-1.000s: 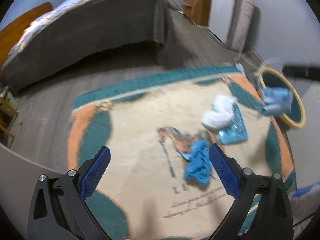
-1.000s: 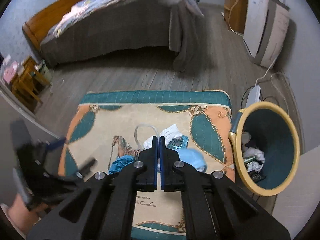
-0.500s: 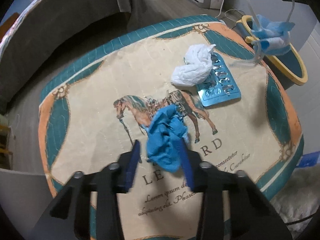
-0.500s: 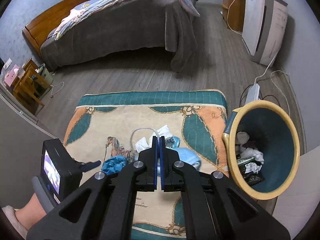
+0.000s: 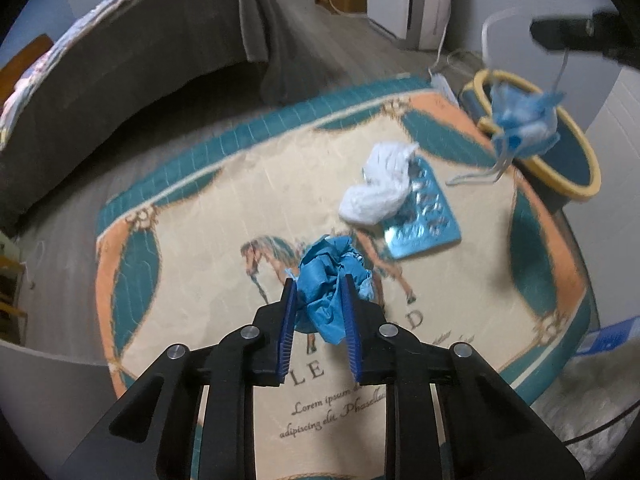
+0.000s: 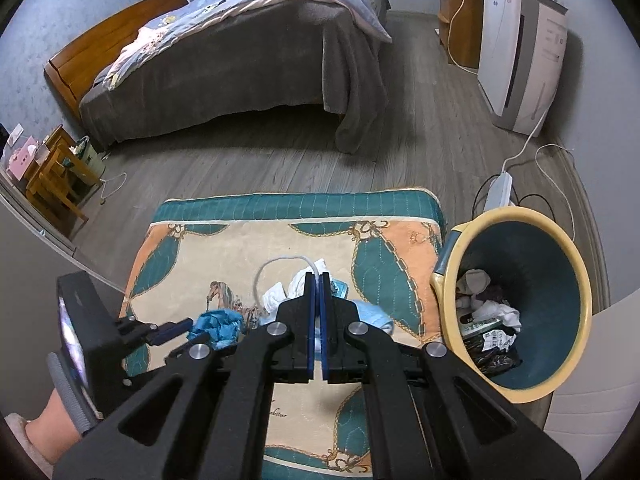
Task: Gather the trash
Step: 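Carry the mask with the right tool while the left tool carries the blue plastic over the bin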
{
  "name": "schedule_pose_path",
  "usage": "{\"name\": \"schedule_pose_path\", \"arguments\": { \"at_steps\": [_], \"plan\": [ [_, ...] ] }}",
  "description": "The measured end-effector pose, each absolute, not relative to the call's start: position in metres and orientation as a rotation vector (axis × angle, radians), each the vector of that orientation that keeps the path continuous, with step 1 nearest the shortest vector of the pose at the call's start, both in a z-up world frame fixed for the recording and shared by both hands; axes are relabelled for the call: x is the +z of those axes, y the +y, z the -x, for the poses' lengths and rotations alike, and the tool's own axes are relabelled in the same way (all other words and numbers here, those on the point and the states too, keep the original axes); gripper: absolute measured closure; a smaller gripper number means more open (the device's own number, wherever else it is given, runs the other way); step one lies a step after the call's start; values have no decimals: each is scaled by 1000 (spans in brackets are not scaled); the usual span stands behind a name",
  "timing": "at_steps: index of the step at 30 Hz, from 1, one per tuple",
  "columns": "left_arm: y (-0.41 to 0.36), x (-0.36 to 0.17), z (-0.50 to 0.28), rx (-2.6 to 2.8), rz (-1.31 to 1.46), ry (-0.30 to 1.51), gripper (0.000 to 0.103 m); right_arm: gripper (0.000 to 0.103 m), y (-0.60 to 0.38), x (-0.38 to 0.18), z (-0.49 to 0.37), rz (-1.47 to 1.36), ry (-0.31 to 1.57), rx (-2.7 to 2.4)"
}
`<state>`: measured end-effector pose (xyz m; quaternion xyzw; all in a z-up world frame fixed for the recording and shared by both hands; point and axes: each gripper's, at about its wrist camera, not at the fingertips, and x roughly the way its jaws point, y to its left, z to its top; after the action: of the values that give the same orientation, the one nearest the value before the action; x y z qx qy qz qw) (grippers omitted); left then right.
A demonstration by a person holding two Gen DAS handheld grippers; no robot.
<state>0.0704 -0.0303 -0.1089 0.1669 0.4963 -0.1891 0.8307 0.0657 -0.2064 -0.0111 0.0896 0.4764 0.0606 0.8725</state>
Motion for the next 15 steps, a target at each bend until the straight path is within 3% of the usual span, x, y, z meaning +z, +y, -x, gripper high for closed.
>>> {"name": "schedule_pose_path", "arguments": {
  "at_steps": [15],
  "plan": [
    [-77, -39, -69, -510, -228, 865, 79, 102, -252, -7, -64, -218, 958, 52]
  ]
}}
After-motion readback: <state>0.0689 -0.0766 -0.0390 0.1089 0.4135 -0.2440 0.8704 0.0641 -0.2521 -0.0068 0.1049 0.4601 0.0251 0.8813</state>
